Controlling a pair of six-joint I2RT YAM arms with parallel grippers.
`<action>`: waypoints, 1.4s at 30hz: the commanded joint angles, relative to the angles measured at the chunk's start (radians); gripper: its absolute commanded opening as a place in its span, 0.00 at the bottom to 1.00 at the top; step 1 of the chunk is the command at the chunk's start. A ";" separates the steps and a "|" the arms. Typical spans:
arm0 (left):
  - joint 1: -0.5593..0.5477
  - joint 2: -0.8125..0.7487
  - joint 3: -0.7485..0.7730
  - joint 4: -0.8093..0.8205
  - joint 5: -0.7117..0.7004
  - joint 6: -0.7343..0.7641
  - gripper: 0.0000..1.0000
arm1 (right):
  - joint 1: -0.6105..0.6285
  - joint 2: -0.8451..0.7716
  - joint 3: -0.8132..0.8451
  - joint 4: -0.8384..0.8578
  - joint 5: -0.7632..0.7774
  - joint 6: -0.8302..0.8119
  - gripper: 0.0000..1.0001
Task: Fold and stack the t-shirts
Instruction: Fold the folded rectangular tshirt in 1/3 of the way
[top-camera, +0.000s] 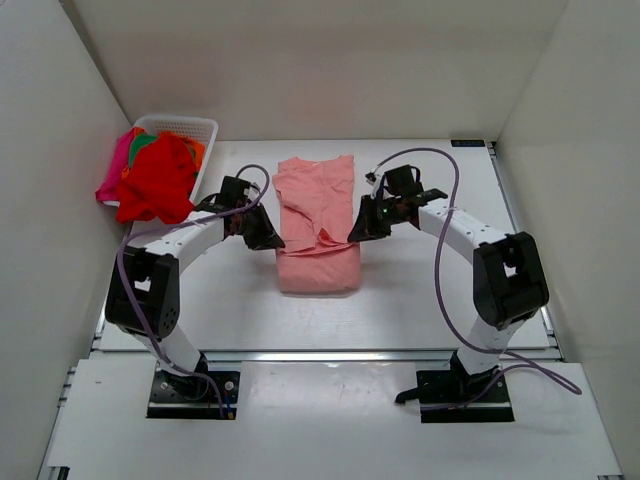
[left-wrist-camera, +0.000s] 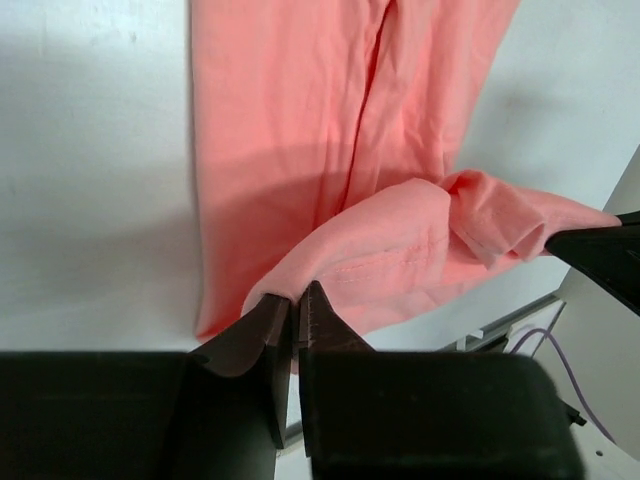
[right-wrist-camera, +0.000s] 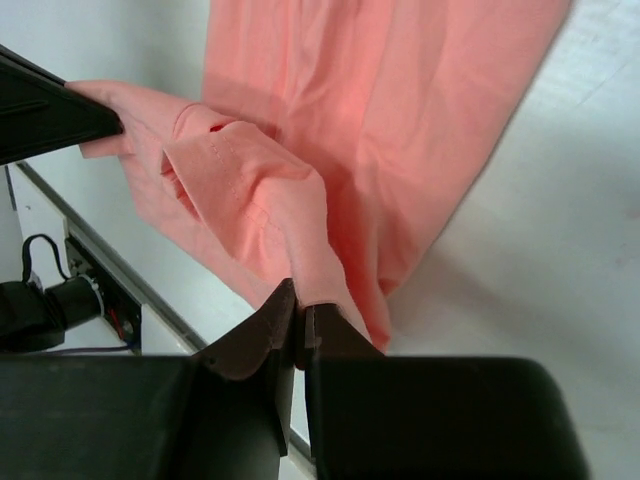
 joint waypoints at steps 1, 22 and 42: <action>0.025 0.030 0.066 0.040 0.031 0.027 0.17 | -0.024 0.036 0.068 0.005 -0.014 -0.042 0.00; 0.119 0.305 0.227 0.458 0.102 -0.236 0.58 | -0.145 0.261 0.199 0.326 -0.152 0.106 0.45; -0.056 -0.368 -0.463 0.317 -0.199 -0.132 0.64 | -0.032 -0.251 -0.466 0.382 0.044 0.093 0.37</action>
